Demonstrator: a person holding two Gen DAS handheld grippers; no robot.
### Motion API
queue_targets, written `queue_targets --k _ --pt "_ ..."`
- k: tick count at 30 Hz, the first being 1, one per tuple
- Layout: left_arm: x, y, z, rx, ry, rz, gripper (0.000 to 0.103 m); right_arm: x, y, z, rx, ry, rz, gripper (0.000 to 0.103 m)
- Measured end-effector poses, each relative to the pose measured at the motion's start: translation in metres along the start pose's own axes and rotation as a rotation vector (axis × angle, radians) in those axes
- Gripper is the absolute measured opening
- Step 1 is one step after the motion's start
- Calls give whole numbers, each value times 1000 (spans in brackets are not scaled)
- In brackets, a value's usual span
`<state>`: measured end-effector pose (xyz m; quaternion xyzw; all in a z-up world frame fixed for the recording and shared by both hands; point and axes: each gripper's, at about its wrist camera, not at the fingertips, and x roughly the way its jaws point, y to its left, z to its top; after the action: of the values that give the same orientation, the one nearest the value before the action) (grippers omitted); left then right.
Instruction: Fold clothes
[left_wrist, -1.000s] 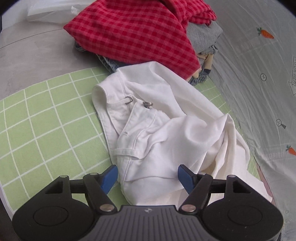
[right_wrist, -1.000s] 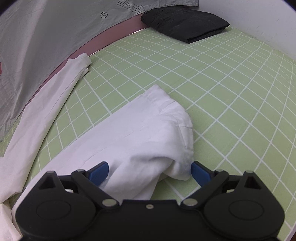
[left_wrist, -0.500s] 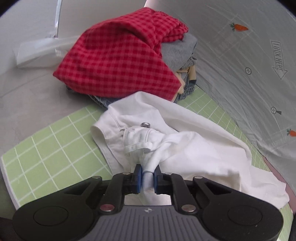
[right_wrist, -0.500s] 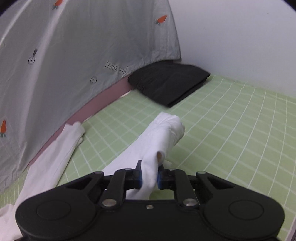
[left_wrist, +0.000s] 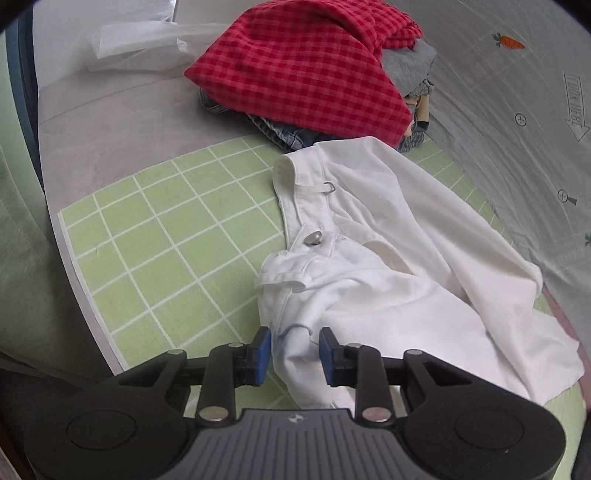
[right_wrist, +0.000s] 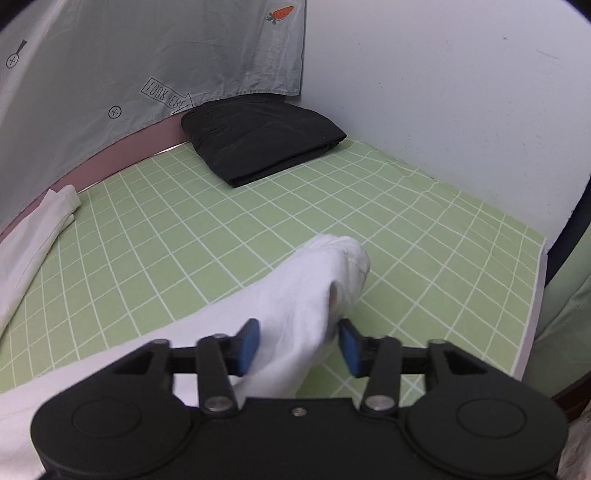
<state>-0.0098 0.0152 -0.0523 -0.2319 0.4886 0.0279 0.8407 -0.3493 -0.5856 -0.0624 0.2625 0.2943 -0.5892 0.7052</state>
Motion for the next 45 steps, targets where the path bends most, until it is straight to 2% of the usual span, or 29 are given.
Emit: queue_targets --k 1,5,8,10,14,16,17,18,19,20,22,27,29,32,34,36,39,41,42,43,44,45 --pt "-1 2 0 -34 6 -23 46 -3 -2 -3 32 3 21 76" --pt "-1 10 -4 -151 20 -87 62 -9 4 -23 102 55 98 82" --pt "5 6 -6 -123 34 -78 67 -12 10 -39 147 101 154 84" --pt "11 3 -7 -96 48 -69 67 -13 14 -49 170 131 186 84" --pt "23 3 -6 -115 57 -72 66 -5 24 -63 186 206 210 85" --pt "28 3 -2 -125 55 -66 56 1 25 -65 198 226 197 85" --pt "29 1 2 -117 51 -62 41 2 25 -65 207 224 191 82" --pt "31 -2 5 -102 46 -55 32 5 24 -64 214 220 193 77" --pt "32 -5 10 -84 39 -51 25 7 23 -62 219 215 210 55" --pt "33 -10 15 -62 28 -53 18 9 22 -60 220 211 222 29" --pt "36 -21 27 -19 9 -58 14 10 22 -48 225 192 240 6" --pt "15 -71 71 133 -125 -130 12 -4 28 -11 252 103 299 3" --pt "-9 -93 85 233 -227 -148 11 -23 35 9 236 34 314 3" --pt "-54 -107 92 342 -364 -188 11 -68 55 28 66 -106 315 3" --pt "-64 -101 88 403 -384 -150 12 -88 68 31 -56 -169 289 3" --pt "-46 -81 79 432 -331 -61 13 -82 79 20 -164 -129 253 4" --pt "-6 -47 63 398 -171 101 15 -66 90 0 -274 -39 231 8" --pt "12 -29 50 375 -91 171 21 -58 94 -11 -316 10 233 34" --pt "9 -27 43 364 -99 162 22 -54 95 -17 -337 35 233 42" --pt "5 -26 36 363 -112 157 23 -50 97 -23 -358 60 234 58" --pt "1 -30 31 380 -134 160 30 -46 98 -29 -379 84 235 69" --pt "-2 -35 27 398 -155 164 39 -42 100 -35 -400 109 236 72"
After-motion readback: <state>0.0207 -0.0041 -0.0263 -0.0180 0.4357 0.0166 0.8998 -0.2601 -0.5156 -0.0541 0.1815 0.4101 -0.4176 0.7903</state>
